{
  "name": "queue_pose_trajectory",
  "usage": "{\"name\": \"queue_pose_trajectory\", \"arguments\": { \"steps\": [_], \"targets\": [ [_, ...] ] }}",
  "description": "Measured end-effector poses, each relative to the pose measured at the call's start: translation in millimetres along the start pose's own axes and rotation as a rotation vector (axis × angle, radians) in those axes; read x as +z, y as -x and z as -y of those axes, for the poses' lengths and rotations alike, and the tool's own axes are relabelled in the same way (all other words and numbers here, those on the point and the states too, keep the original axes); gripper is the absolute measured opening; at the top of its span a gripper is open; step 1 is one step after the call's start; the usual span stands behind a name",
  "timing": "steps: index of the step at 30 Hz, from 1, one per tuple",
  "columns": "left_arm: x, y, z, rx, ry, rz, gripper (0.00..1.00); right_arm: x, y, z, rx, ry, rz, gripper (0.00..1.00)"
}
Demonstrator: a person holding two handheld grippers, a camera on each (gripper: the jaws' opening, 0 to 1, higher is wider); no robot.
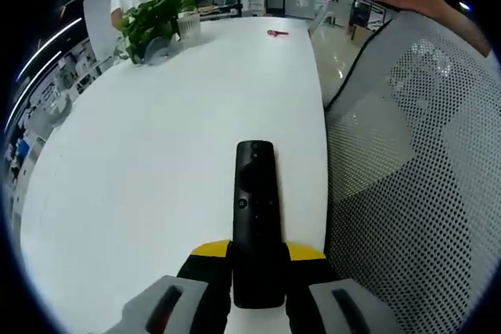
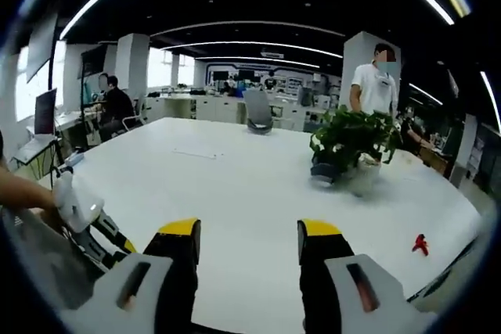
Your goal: Press the specified remote control buttons in sequence, fully releasing each button before pressing the next.
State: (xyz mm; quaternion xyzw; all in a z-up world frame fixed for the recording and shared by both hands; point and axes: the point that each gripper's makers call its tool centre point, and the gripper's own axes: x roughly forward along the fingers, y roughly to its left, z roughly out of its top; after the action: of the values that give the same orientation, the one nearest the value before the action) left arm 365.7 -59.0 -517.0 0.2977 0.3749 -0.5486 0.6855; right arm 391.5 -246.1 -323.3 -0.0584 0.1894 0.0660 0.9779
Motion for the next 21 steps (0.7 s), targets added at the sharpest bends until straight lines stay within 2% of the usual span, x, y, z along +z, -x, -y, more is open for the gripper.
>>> {"name": "queue_pose_trajectory", "arguments": {
  "steps": [4,6,11,16,18,21],
  "targets": [
    [1.2,-1,-0.6,0.009,0.022,-0.026,0.25,-4.6,0,4,-0.021,0.008,-0.021,0.57],
    [1.2,-1,0.1,0.011,0.006,-0.043,0.24,-5.6,1,6,-0.028,0.001,-0.026,0.6],
    [-0.5,0,-0.4,-0.001,0.002,-0.023,0.24,-6.4,2,14,-0.04,-0.05,-0.021,0.6],
    [-0.2,-1,-0.3,0.012,0.024,-0.032,0.24,-4.5,4,15,-0.047,-0.1,-0.004,0.6],
    [0.0,0,-0.3,0.011,0.015,-0.037,0.24,-5.2,3,16,-0.051,-0.107,-0.008,0.65],
    [-0.6,0,-1.8,-0.01,0.018,-0.032,0.24,-3.6,2,16,-0.067,-0.099,0.0,0.78]
  ]
}}
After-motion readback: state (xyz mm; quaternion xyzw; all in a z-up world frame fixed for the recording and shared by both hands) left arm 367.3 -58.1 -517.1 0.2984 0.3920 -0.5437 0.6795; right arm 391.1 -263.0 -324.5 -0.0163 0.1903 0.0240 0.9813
